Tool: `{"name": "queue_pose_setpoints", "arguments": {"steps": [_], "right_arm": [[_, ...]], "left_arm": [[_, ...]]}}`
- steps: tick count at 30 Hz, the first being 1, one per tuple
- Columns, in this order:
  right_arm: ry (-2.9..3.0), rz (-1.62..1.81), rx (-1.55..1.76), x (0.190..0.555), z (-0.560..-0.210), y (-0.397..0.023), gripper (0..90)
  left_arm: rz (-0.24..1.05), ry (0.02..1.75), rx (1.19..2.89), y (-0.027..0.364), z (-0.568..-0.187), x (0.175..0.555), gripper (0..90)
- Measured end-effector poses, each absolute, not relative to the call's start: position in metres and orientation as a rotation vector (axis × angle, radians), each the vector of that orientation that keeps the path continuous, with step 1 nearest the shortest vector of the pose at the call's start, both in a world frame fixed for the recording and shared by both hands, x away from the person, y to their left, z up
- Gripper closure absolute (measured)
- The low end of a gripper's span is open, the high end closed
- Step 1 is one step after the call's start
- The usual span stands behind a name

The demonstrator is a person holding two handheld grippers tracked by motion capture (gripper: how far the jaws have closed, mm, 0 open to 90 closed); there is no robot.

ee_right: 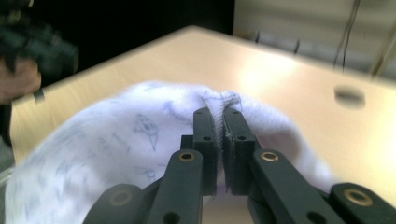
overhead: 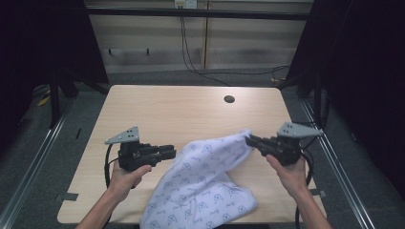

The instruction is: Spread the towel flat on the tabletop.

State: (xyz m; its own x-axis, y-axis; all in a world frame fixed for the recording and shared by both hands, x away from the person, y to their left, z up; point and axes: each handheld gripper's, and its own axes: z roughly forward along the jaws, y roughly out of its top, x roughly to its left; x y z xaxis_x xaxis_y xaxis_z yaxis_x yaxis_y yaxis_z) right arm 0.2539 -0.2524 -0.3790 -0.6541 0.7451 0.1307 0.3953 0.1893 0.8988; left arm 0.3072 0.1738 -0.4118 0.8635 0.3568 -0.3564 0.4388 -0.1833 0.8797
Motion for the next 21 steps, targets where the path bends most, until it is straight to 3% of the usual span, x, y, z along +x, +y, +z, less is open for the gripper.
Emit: {"name": "queue_pose_setpoints", "arguments": {"steps": [5,10,12,14,16,21], "right_arm": [[2.231,1.340,1.187,0.231,-0.421,-0.278,85.4],[2.348,1.214,1.315,0.210,-0.460,-0.293,84.6],[2.354,1.181,1.347,0.207,-0.469,-0.297,75.8],[2.304,1.209,1.359,0.210,-0.467,-0.301,64.6],[2.257,1.224,1.346,0.216,-0.458,-0.302,59.7],[2.221,1.299,1.274,0.250,-0.440,-0.289,56.3]], "left_arm": [[-0.066,0.724,1.956,0.156,-0.451,0.331,68.7],[-0.084,0.810,2.039,0.138,-0.479,0.349,56.2],[-0.132,0.791,2.057,0.130,-0.488,0.351,52.8],[-0.145,0.766,2.122,0.121,-0.493,0.349,59.0],[-0.117,0.713,2.144,0.118,-0.493,0.345,79.9],[-0.076,0.715,2.002,0.130,-0.471,0.344,84.5]]}}
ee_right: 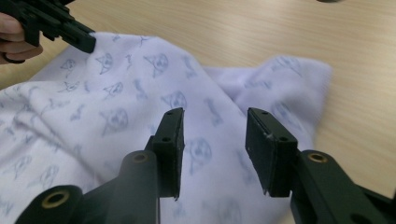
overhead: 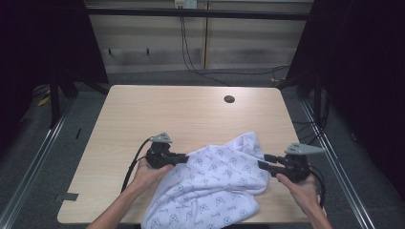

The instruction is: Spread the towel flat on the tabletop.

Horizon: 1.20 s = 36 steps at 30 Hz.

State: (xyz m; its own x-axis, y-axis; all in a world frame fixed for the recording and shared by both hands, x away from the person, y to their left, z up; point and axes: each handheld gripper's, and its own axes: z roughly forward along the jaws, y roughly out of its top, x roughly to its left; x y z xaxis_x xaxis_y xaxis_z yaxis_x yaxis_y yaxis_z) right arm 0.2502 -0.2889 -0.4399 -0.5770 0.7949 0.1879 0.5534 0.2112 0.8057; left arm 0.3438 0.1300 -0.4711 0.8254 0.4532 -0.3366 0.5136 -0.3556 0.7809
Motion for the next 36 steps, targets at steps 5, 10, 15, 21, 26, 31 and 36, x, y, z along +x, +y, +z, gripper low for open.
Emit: {"name": "queue_pose_setpoints", "arguments": {"steps": [5,10,15,21,26,31,36], "right_arm": [[2.365,1.229,1.287,0.295,-0.466,-0.251,48.6],[2.458,1.083,1.260,0.303,-0.488,-0.226,87.9],[2.389,1.238,1.159,0.274,-0.457,-0.232,90.0],[2.374,1.197,1.171,0.249,-0.452,-0.249,68.7],[2.302,1.177,1.293,0.293,-0.471,-0.256,53.2],[2.238,1.198,1.357,0.335,-0.479,-0.253,50.0],[2.252,1.068,1.390,0.356,-0.495,-0.240,74.8]], "left_arm": [[-0.010,0.692,1.940,0.140,-0.454,0.335,84.5],[0.003,0.676,1.932,0.141,-0.450,0.329,84.4],[0.011,0.600,1.902,0.143,-0.433,0.309,84.3],[-0.032,0.513,1.971,0.130,-0.434,0.284,83.7],[-0.058,0.562,2.014,0.128,-0.451,0.297,83.4],[-0.066,0.642,2.013,0.135,-0.462,0.313,83.5],[-0.061,0.696,2.020,0.143,-0.469,0.321,83.5]]}}
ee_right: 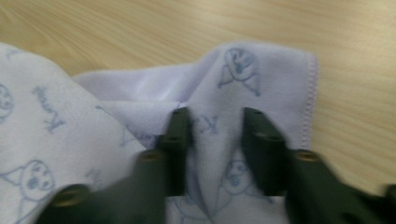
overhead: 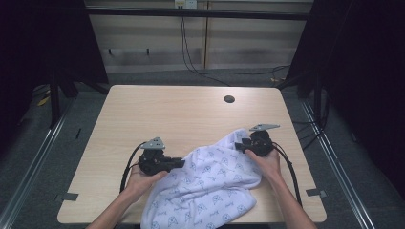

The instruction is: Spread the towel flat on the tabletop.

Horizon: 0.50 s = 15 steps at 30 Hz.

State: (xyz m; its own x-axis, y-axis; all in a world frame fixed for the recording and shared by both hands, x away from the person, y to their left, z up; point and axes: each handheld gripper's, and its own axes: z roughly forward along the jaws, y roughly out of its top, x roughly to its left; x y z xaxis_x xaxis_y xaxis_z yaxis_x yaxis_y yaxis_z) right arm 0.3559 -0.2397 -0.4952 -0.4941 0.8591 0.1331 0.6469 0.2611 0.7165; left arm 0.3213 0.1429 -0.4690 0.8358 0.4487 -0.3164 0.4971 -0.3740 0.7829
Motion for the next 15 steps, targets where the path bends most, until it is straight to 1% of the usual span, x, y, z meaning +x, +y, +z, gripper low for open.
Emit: {"name": "queue_pose_setpoints", "arguments": {"steps": [1,2,5,8,9,10,12,14,15], "right_arm": [[2.260,1.062,1.389,0.357,-0.497,-0.238,84.4],[2.254,1.080,1.391,0.357,-0.497,-0.237,87.2],[2.220,1.169,1.368,0.356,-0.480,-0.238,88.0],[2.151,1.303,1.313,0.349,-0.444,-0.243,88.2],[2.131,1.339,1.284,0.344,-0.430,-0.244,88.1],[2.106,1.370,1.254,0.338,-0.418,-0.246,88.1],[2.078,1.434,1.194,0.323,-0.396,-0.250,88.2],[2.065,1.493,1.158,0.303,-0.385,-0.256,88.1],[2.065,1.508,1.144,0.287,-0.384,-0.260,88.2]], "left_arm": [[-0.057,0.709,2.012,0.145,-0.468,0.323,83.6],[-0.046,0.716,1.998,0.148,-0.466,0.325,83.7],[-0.026,0.719,1.929,0.157,-0.451,0.326,83.9],[0.017,0.666,1.867,0.164,-0.427,0.319,84.0],[0.049,0.651,1.853,0.166,-0.419,0.315,84.0],[0.104,0.628,1.846,0.168,-0.409,0.309,84.0],[0.123,0.600,1.834,0.169,-0.399,0.301,84.0],[0.108,0.536,1.854,0.166,-0.396,0.287,84.0],[0.079,0.508,1.881,0.163,-0.400,0.280,83.9]]}}
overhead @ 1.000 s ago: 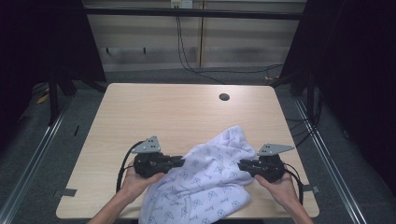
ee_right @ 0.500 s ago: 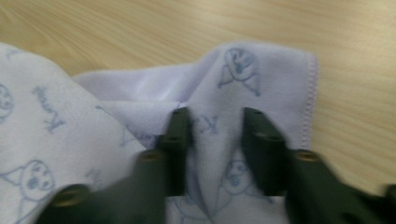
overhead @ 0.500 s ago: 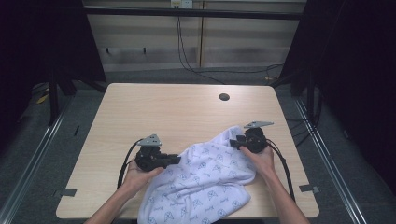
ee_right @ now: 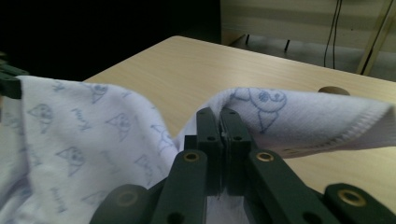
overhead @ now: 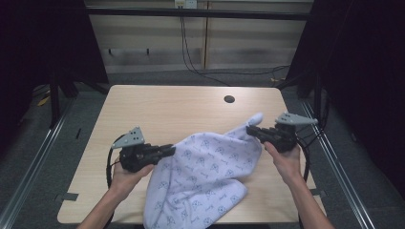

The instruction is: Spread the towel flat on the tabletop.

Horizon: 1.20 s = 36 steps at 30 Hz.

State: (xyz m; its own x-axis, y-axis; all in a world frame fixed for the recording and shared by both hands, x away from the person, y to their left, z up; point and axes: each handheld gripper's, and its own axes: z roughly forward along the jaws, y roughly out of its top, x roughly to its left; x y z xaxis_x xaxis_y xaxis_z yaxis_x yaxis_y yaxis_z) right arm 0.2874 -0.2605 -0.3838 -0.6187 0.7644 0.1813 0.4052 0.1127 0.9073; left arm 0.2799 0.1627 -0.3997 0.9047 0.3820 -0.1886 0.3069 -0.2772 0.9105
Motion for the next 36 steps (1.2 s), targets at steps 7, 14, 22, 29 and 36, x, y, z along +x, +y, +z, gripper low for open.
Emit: {"name": "queue_pose_setpoints", "arguments": {"steps": [7,14,22,29,36], "right_arm": [[2.226,1.371,1.267,0.213,-0.442,-0.285,88.1],[2.347,1.214,1.448,0.194,-0.486,-0.305,87.5],[2.332,1.220,1.393,0.201,-0.471,-0.301,69.0],[2.186,1.266,1.411,0.218,-0.458,-0.324,63.6],[2.209,1.067,1.491,0.253,-0.490,-0.334,58.5]], "left_arm": [[-0.261,0.399,2.157,0.126,-0.464,0.243,82.4],[-0.330,0.466,2.043,0.136,-0.462,0.268,62.9],[-0.273,0.635,1.922,0.152,-0.465,0.337,60.7],[-0.171,0.774,1.931,0.148,-0.478,0.371,58.2],[-0.110,0.787,2.070,0.114,-0.502,0.389,54.0]]}}
